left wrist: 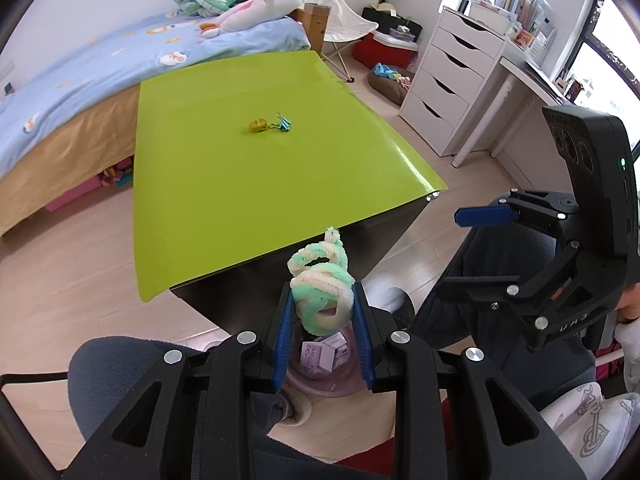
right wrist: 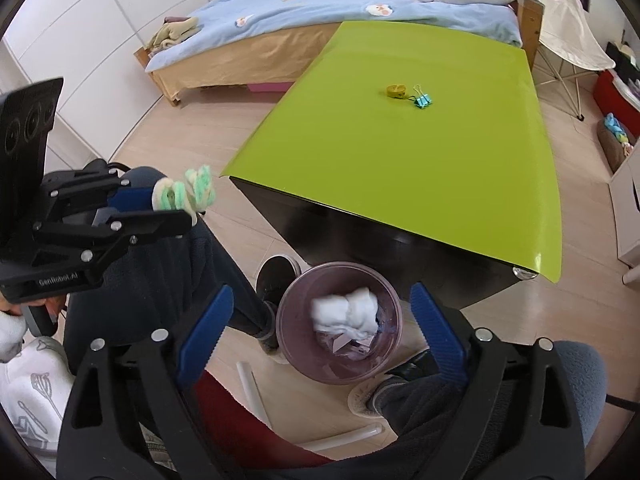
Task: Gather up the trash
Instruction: 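Carry the socks and fuzzy twist over the wastebasket and open both grippers, then reach the right gripper to the second blue binder clip and grasp it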
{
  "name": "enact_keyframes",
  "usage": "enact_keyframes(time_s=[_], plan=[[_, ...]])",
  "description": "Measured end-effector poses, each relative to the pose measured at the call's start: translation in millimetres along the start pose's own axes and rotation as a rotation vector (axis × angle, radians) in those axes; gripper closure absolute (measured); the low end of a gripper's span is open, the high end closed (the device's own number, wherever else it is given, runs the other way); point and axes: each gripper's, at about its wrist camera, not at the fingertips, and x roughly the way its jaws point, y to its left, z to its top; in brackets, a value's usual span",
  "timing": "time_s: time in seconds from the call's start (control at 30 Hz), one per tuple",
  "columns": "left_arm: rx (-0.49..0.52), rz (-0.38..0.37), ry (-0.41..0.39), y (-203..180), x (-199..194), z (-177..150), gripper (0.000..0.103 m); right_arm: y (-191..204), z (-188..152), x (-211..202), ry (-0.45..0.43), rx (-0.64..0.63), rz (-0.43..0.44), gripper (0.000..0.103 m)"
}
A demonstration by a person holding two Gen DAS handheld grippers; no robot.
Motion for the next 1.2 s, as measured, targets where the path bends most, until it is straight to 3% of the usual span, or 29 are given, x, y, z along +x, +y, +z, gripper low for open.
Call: enact_keyframes(time_s=[0.83, 0.87, 0.93, 1.0, 1.03, 1.2], plan=[[0.097, -0.079, 0.049, -26, 16, 7, 0.073, -36, -2, -36, -0.074, 0.118, -0.07, 0.007], [0.096, -0.083, 0.051, -26, 17, 7, 0.071, -37, -2, -37, -0.075, 0.119, -0.071, 0.007], [0.088, -0.084, 0.051, -24, 19, 8, 0.043, -37, -1, -37, -0.077, 0.122, -0.071, 0.007], [0.075, -0.091, 0.046, -21, 20, 8, 0.03, -38, -1, -37, -0.078, 0.123, -0.072, 0.007], [0.069, -0.081, 0.042, -20, 20, 7, 0.018, -38, -1, -36, -0.078, 0.123, -0.072, 0.007], [0.049, -0.018, 0.01, -12, 19, 8, 0.008, -37, 0, -34, -0.074, 0.121, -0.063, 0.006]])
